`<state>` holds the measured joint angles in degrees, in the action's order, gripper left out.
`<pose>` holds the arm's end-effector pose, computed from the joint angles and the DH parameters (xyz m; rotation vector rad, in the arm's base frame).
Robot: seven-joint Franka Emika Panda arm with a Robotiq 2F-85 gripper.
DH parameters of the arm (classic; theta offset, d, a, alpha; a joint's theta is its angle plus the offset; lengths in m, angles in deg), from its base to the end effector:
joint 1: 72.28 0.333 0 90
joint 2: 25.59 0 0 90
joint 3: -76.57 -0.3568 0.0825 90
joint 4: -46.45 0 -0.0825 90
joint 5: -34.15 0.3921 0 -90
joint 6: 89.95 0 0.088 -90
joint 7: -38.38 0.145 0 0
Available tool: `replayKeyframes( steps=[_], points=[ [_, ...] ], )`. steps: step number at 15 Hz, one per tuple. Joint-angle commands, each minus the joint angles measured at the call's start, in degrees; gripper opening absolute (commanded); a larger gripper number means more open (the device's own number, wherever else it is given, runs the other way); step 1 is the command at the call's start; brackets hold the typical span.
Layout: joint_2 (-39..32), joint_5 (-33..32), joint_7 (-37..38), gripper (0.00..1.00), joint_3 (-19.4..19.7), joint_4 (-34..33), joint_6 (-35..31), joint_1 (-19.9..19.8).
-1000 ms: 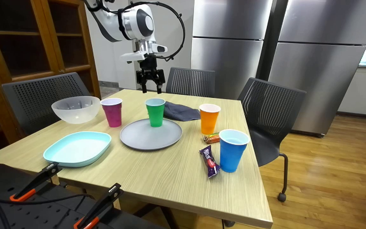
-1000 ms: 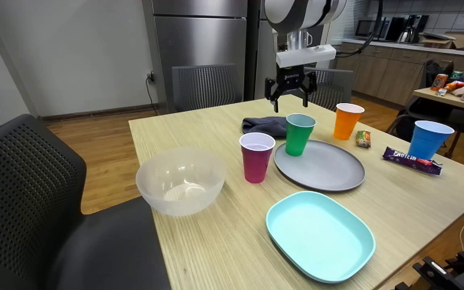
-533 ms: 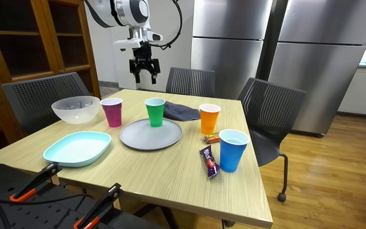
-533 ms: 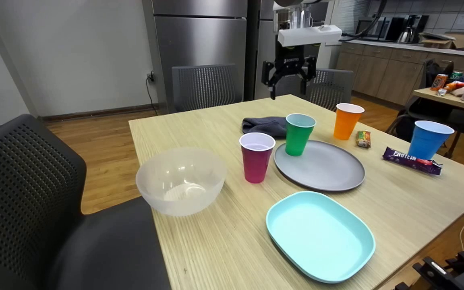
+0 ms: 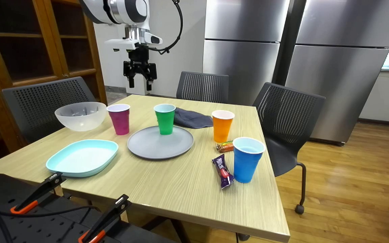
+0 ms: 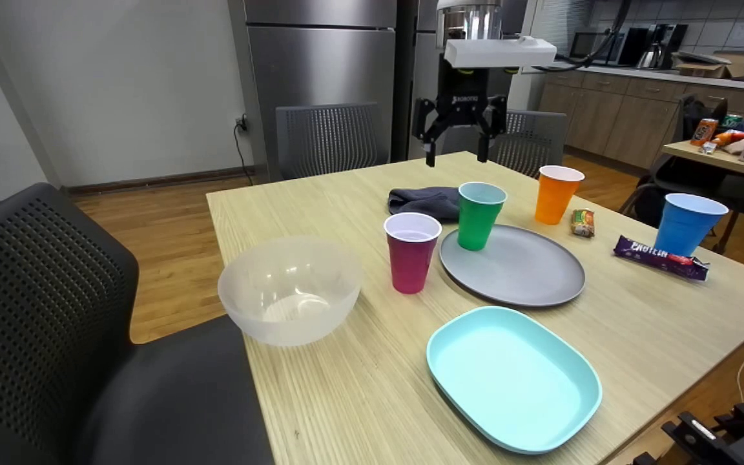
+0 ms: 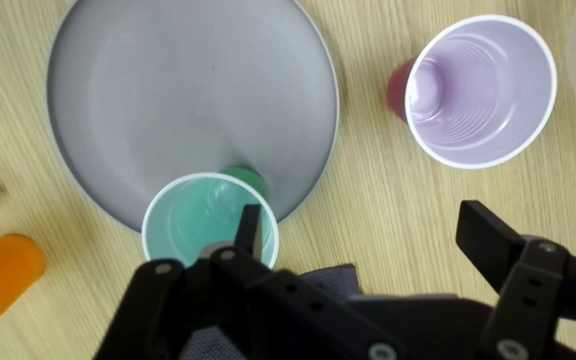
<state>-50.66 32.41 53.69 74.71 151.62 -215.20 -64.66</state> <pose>0.6452 0.1044 0.2789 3.1076 -0.1331 -0.1285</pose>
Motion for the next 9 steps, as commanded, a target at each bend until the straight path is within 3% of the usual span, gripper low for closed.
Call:
replayKeyframes(
  steps=[1,4,5,9],
  points=[
    [3.38,1.23,-1.75,1.00,-0.98,6.43,-3.47,-0.05],
    [3.89,1.38,-2.14,1.00,-1.27,8.57,-4.68,-0.20],
    [1.09,0.40,-0.74,1.00,-0.65,5.24,-3.24,0.26],
    [1.30,0.40,-0.76,1.00,-0.67,6.20,-3.86,0.26]
  ],
)
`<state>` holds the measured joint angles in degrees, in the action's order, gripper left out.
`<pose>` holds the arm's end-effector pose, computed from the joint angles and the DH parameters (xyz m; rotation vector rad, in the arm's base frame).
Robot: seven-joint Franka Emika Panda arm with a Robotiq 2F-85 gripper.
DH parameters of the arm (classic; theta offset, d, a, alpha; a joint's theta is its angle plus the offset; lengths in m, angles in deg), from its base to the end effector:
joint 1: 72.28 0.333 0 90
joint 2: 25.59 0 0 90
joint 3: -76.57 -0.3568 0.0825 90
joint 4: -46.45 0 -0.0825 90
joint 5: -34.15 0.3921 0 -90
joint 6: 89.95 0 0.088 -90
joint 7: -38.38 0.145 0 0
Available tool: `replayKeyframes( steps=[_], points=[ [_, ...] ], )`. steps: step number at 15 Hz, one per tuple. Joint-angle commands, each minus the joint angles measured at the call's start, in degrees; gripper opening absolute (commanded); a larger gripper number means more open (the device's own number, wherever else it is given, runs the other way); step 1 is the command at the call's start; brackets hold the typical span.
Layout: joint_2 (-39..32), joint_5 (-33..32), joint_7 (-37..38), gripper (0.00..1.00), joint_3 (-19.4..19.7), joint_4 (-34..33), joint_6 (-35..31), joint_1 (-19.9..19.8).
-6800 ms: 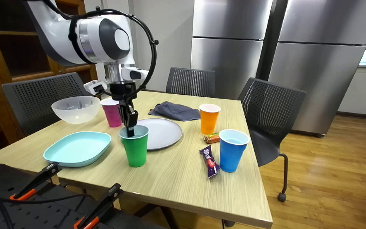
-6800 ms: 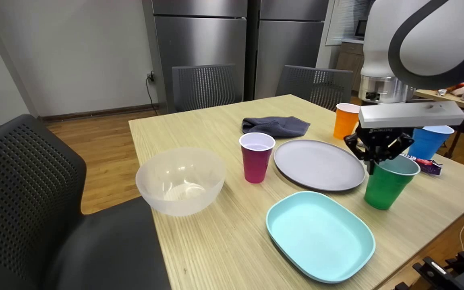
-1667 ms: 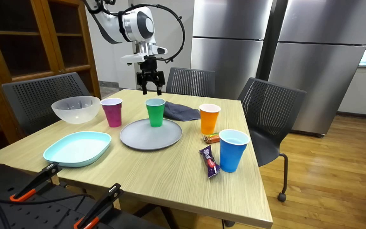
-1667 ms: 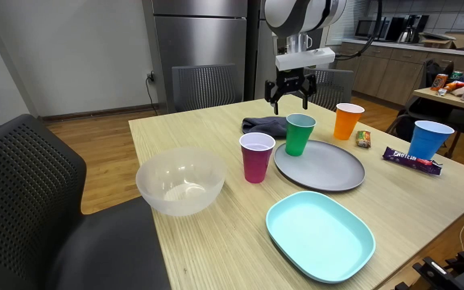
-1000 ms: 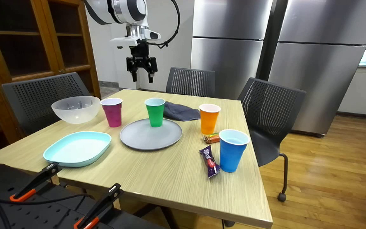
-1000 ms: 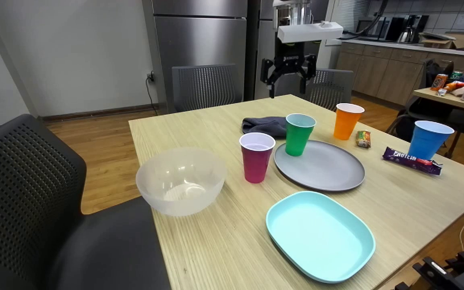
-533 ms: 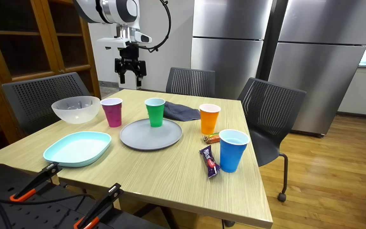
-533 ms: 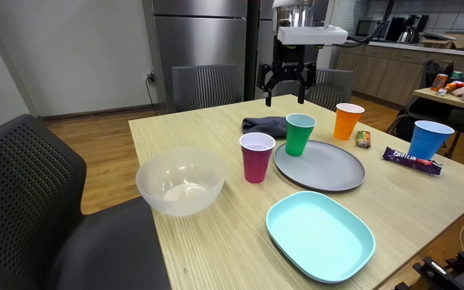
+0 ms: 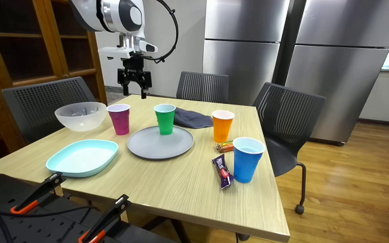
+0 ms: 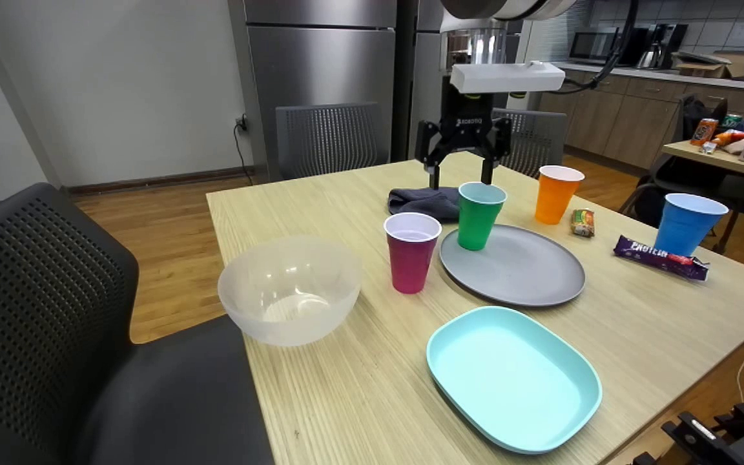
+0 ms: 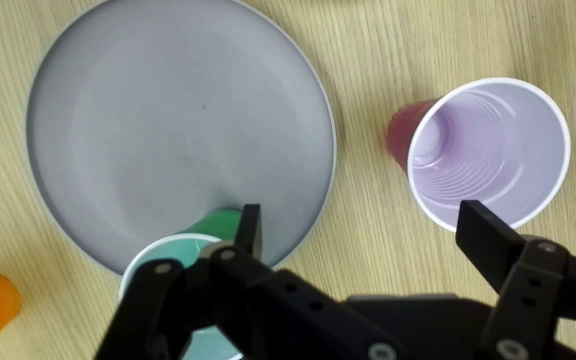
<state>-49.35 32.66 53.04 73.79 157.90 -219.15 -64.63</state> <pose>0.6165 0.1110 0.2530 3.1140 -0.0926 -0.1588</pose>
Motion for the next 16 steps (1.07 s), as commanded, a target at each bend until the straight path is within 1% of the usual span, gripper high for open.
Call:
replayKeyframes(
  steps=[1,12,16],
  points=[
    [0.10,0.14,-0.11,1.00,0.24,-0.02,0.09,0.23],
    [0.45,0.13,-0.12,1.00,0.23,0.32,0.04,0.21],
    [-0.02,0.13,0.29,1.00,0.09,0.73,-1.48,0.55]
  ],
)
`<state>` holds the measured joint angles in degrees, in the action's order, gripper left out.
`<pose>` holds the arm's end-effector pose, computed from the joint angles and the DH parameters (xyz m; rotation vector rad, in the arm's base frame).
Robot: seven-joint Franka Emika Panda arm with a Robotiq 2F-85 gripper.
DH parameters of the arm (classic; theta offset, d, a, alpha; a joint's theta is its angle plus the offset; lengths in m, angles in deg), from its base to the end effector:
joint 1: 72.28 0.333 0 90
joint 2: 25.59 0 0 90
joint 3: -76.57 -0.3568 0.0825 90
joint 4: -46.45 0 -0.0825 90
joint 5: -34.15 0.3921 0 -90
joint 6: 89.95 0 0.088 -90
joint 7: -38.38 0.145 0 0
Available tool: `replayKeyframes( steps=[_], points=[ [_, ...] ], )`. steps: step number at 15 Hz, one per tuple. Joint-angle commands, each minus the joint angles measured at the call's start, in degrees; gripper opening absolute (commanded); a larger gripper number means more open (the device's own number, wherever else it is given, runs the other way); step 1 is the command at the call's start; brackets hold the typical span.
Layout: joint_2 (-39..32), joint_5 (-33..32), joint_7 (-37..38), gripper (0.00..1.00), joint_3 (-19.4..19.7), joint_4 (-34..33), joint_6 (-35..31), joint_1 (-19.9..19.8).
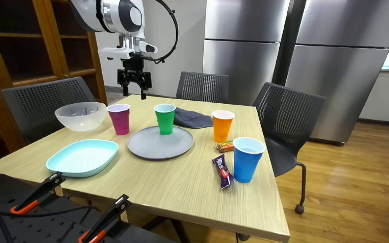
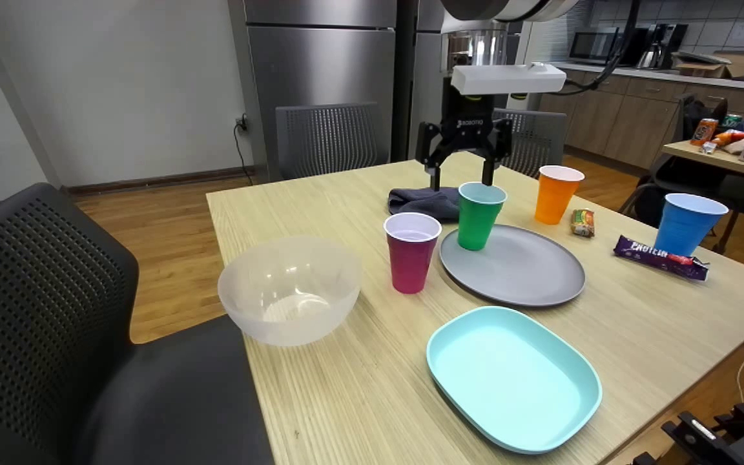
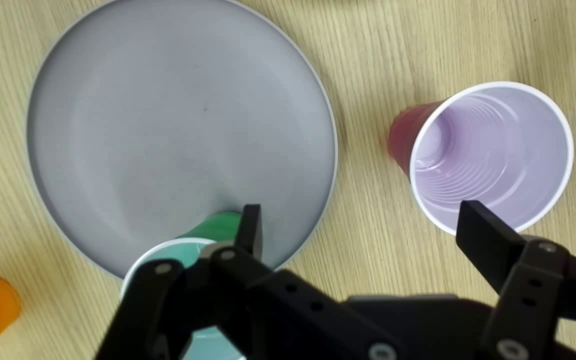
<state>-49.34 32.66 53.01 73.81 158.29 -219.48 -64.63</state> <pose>0.6149 0.1105 0.2508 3.1137 -0.0920 -0.1602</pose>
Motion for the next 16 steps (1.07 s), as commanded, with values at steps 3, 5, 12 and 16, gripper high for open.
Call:
replayKeyframes(
  steps=[3,5,12,16],
  points=[
    [-1.02,-0.34,0.29,1.00,0.01,0.22,-2.38,1.07],
    [-1.67,-0.55,0.23,1.00,-0.08,0.06,-3.06,1.60],
    [-3.98,-2.72,0.88,1.00,0.38,0.21,-5.05,4.33],
    [-7.77,-3.50,1.32,1.00,0.58,-1.85,-5.79,5.36]
  ],
)
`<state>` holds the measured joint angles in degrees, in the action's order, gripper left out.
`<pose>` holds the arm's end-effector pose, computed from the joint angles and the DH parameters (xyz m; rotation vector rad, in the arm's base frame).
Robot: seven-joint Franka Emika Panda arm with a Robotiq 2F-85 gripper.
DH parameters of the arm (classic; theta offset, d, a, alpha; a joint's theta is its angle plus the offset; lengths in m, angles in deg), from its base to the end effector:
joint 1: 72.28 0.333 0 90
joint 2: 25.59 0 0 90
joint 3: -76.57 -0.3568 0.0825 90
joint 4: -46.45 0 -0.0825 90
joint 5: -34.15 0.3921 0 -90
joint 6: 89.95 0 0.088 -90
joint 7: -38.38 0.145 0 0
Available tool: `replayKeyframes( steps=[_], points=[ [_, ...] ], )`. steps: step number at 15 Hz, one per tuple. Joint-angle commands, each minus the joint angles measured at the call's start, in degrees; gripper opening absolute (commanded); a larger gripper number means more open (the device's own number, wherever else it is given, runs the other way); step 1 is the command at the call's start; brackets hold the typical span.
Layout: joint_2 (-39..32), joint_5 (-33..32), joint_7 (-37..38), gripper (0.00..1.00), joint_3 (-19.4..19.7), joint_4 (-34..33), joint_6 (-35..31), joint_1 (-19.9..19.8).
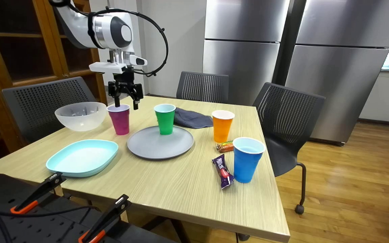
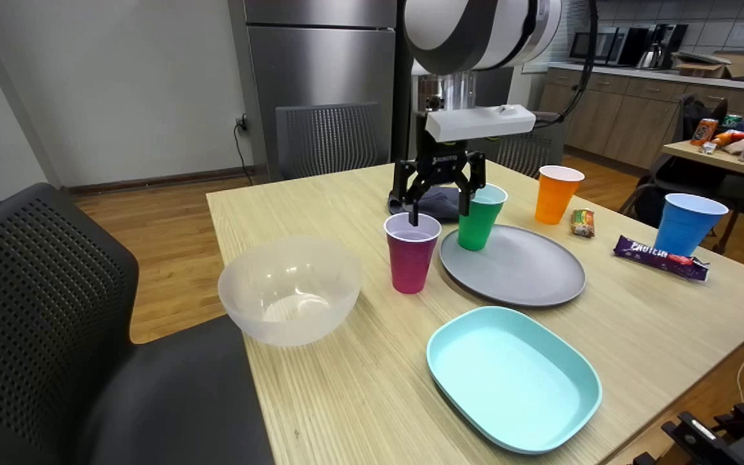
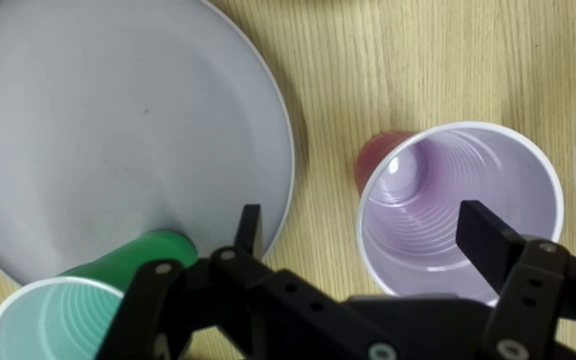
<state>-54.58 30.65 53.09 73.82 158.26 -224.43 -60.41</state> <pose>0.6089 0.1555 0.1999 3.0923 0.0601 -0.1568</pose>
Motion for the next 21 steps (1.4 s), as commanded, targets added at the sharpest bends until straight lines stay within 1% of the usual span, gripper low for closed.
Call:
replayKeyframes(
  steps=[1,3,4,5,6,7,8,9,10,13,14,15,18,21],
  points=[
    [-3.34,-1.59,1.31,1.00,0.64,-2.19,-1.00,1.35],
    [-4.62,-1.49,1.14,1.00,0.61,-2.74,-1.35,1.60],
    [-5.06,-1.43,1.05,0.91,0.60,-2.95,-1.56,1.73],
    [-5.50,-1.54,0.98,0.72,0.67,-3.14,-1.81,1.94],
    [-5.92,-1.59,1.00,0.66,0.73,-3.39,-1.99,2.14],
    [-6.25,-1.63,1.00,0.56,0.78,-3.56,-2.22,2.31],
    [-6.55,-1.62,0.99,0.49,0.81,-3.78,-2.31,2.48],
    [-6.79,-1.64,0.97,0.40,0.85,-3.98,-2.40,2.62],
    [-6.09,-1.61,0.79,0.34,0.85,-3.17,-2.52,2.63],
    [-6.00,-1.65,0.66,0.09,0.81,-2.99,-2.79,2.80],
    [-5.99,-1.62,0.60,0.03,0.77,-2.97,-2.81,2.80],
    [-5.91,-1.53,0.46,0.00,0.67,-2.87,-2.89,2.75],
    [-4.31,-1.11,-0.39,0.00,0.25,-1.65,-3.70,2.32],
    [-2.62,0.39,-2.54,0.01,-0.93,-0.71,-4.16,1.07]
  ],
)
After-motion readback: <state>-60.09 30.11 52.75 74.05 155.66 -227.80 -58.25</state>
